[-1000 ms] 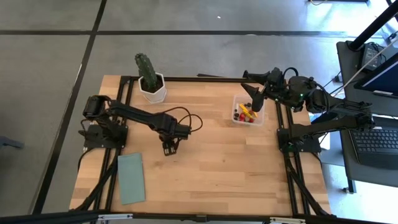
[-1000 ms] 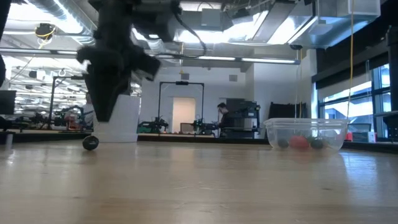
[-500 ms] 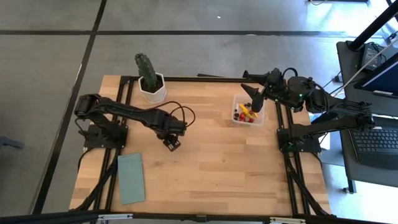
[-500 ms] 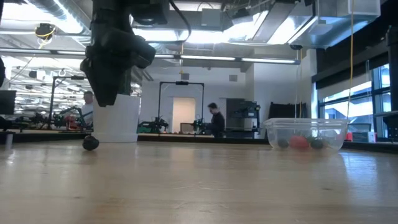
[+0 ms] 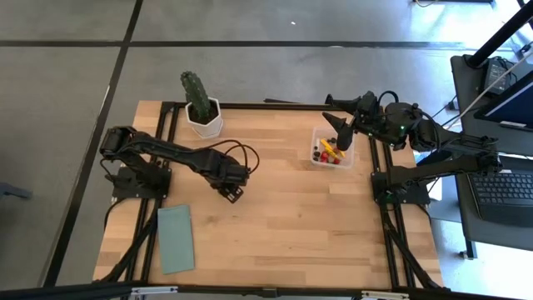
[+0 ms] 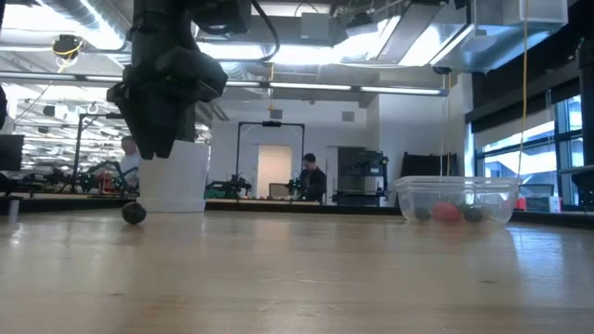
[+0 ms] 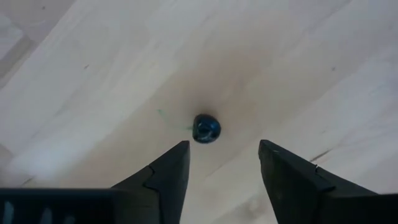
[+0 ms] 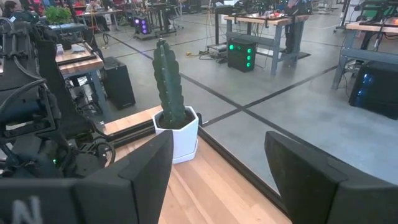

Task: Pick and placing Produce into tupperware
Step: Put the black cherry into the transparent bin

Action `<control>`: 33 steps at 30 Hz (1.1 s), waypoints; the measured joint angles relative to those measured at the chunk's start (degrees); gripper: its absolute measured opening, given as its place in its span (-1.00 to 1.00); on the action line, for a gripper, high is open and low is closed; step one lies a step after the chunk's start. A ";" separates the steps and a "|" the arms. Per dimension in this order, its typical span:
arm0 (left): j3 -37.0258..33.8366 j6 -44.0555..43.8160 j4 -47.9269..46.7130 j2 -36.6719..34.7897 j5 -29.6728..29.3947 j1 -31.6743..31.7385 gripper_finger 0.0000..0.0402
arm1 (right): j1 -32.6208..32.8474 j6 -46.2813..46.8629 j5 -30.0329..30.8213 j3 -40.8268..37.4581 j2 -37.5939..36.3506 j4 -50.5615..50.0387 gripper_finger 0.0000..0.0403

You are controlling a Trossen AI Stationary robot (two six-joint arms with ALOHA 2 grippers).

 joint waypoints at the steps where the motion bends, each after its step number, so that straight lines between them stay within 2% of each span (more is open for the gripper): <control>1: 0.00 0.46 -0.29 0.00 0.04 0.00 -0.07 | 0.00 0.00 0.00 0.00 0.00 0.00 0.26; 11: 0.00 4.22 -0.37 0.00 0.35 -0.02 0.23 | 0.00 0.00 0.00 0.00 0.00 0.00 0.26; 33: 0.00 4.34 0.49 0.04 -0.23 0.24 0.23 | 0.00 -1.92 0.00 0.00 0.00 0.00 0.26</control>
